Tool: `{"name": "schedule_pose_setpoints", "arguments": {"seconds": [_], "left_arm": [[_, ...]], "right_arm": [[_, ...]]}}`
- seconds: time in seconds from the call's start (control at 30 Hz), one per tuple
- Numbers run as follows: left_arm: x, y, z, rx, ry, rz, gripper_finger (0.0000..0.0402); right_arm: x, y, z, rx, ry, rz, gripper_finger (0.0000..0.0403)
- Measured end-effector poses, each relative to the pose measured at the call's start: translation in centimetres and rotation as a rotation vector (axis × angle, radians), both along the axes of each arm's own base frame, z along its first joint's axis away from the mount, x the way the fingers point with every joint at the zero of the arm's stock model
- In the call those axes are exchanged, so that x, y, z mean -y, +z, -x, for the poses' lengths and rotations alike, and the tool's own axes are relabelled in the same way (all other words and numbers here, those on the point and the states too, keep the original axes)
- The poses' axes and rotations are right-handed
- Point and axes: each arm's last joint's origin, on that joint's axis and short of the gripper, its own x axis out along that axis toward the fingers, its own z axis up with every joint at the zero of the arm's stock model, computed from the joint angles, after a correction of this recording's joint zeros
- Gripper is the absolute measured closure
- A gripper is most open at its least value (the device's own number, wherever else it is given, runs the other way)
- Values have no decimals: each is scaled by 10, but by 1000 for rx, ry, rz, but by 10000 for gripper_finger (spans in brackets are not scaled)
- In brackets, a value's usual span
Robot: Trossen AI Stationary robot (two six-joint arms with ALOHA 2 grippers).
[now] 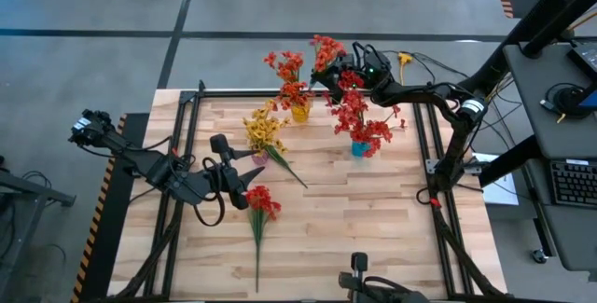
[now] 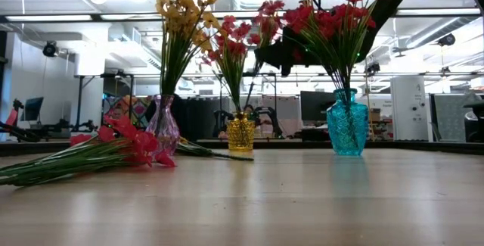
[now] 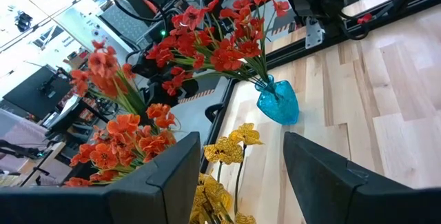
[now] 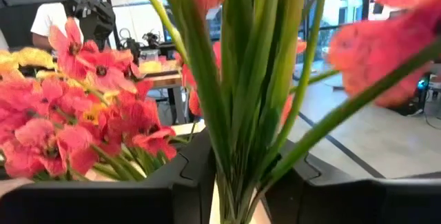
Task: Sort flowers into vase by color
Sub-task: Put the orange flower into the yellow vase
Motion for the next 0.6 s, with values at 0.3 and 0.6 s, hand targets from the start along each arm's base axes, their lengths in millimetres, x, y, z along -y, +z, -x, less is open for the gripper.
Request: {"name": "schedule_pose_setpoints", "arguments": {"seconds": [0.3, 0.6], "left_arm": [[0, 0, 0, -2, 0, -1, 210], [0, 0, 0, 11, 5, 17, 210]], "right_arm": [[1, -4, -2, -54, 7, -22, 287], [3, 0, -9, -129, 20, -53, 234]]}}
